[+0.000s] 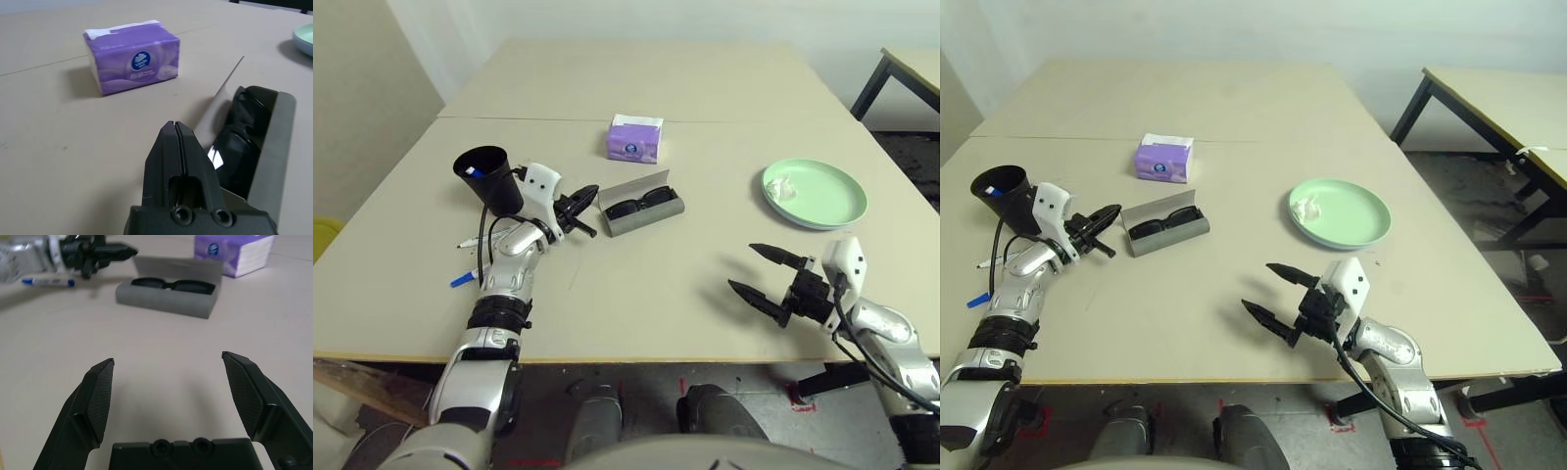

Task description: Organize and tidy the items on the table.

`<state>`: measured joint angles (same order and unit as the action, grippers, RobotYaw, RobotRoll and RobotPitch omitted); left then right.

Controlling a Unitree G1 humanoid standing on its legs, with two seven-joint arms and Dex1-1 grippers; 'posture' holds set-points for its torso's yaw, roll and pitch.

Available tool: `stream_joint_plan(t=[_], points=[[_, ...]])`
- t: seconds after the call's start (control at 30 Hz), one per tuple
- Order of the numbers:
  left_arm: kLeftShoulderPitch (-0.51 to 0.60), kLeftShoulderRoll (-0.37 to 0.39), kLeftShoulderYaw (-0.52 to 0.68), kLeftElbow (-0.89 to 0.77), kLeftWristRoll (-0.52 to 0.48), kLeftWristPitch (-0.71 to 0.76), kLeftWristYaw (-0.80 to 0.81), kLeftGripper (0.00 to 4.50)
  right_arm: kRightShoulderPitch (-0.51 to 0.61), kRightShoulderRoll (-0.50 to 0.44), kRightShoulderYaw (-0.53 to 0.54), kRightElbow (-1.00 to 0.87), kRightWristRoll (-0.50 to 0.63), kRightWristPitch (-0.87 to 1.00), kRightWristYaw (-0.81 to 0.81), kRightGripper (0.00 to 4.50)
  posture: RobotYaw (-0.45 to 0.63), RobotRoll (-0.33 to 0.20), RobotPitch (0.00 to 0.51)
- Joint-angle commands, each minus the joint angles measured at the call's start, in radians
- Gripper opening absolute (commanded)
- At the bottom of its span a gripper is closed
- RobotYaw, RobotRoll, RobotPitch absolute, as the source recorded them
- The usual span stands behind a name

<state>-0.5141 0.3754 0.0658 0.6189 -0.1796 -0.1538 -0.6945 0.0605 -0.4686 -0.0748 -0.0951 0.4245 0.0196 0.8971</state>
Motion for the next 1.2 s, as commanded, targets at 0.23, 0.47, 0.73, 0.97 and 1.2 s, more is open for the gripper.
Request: stream_joint_plan(t=[0.23, 0.47, 0.73, 0.97, 1.2], points=[[0.073, 0.031, -0.025, -0.082, 0.01, 0.024, -0.057, 0.02, 0.001, 0.021, -0.038, -0.019, 0.039, 0.043, -0.056, 4.5, -0.13, 0.0, 0.076], [0.132, 0.061, -0.036, -0.145, 0.01, 0.05, -0.094, 0.02, -0.01, 0.025, -0.027, -0.01, 0.035, 0.045, -0.059, 4.5, -0.13, 0.0, 0.079], [0.179, 0.082, -0.056, -0.209, 0.007, 0.076, -0.134, 0.02, -0.013, 0.032, -0.021, -0.004, 0.034, 0.047, -0.056, 4.5, -0.12, 0.0, 0.08], [0.204, 0.087, -0.068, -0.251, 0.004, 0.099, -0.154, 0.02, -0.023, 0.038, -0.022, -0.005, 0.035, 0.054, -0.059, 4.5, -0.13, 0.0, 0.079], [0.202, 0.107, -0.084, -0.255, 0.025, 0.124, -0.163, 0.02, -0.026, 0.034, -0.022, -0.012, 0.034, 0.053, -0.051, 4.5, -0.13, 0.0, 0.073]])
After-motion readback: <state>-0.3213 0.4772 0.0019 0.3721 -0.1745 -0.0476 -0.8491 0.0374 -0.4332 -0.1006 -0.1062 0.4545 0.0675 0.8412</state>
